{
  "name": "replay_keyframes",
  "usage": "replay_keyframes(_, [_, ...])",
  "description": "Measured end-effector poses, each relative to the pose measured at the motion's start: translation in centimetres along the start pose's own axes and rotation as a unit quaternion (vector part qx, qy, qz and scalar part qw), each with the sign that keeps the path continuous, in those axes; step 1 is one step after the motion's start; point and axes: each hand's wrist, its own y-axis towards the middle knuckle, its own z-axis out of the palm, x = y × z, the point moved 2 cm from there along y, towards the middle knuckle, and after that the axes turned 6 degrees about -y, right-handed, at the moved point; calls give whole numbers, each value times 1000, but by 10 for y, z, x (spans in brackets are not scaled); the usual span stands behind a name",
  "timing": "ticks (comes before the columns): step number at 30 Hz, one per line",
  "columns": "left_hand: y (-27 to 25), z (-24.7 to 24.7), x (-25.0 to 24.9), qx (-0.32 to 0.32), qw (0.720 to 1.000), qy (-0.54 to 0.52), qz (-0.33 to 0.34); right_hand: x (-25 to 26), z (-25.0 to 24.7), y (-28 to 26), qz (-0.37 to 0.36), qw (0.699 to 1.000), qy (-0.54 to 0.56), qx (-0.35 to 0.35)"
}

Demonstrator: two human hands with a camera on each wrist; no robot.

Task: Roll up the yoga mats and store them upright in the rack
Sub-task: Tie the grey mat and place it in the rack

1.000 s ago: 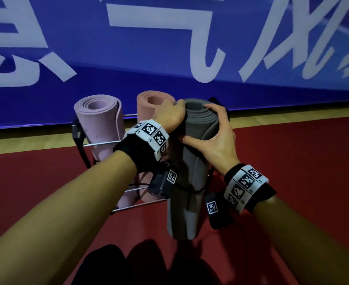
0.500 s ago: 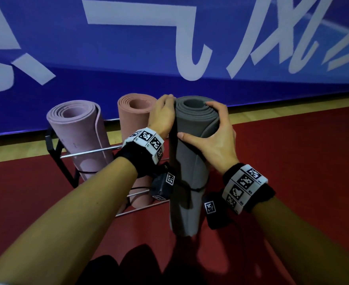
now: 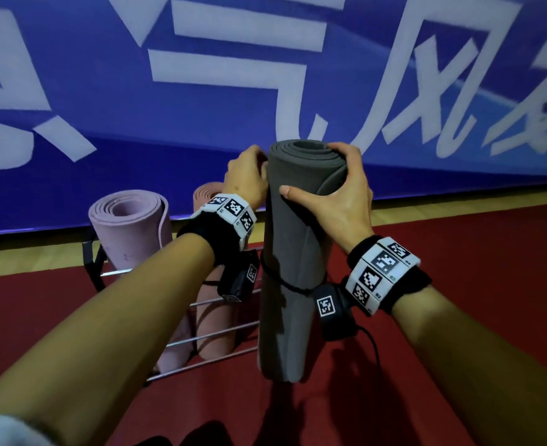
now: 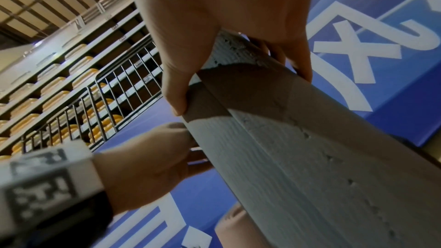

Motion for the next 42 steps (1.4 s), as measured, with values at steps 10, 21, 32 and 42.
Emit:
replay_keyframes(10, [17, -13, 14, 65, 993, 100, -5, 60, -4, 44, -16, 1000, -7, -25])
replay_keyframes(21, [71, -17, 6, 96, 977, 179, -57, 118, -25, 111, -40, 998, -16, -53])
replay_keyframes(32, [99, -19, -6, 135, 969, 195, -76, 192, -62, 194, -107, 993, 11, -57])
replay_keyframes(42, [133, -16, -21, 178, 965, 163, -102, 201, -52, 269, -45, 994, 53, 86])
